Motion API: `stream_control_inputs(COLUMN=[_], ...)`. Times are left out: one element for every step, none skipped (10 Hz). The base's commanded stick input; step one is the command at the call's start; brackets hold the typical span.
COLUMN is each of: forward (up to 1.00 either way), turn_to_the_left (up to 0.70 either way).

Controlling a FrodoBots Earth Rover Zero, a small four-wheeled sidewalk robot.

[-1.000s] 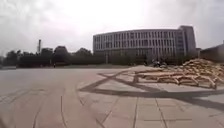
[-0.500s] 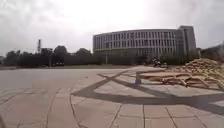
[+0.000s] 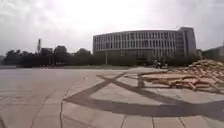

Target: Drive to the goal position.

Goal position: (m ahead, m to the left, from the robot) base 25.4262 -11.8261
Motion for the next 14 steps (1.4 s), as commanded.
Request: stream_control_inputs(forward=[0.70, 0.70, 0.70, 0.70, 0.70, 0.70, 0.70, 0.70, 0.70, 0.70, 0.70, 0.70, 0.70, 0.70], turn_to_the_left=[0.00, 0.00, 0.00, 0.02, 0.19, 0.35, 0.21, 0.00, 0.00, 0.00, 0.00, 0.00, -0.17, -0.29])
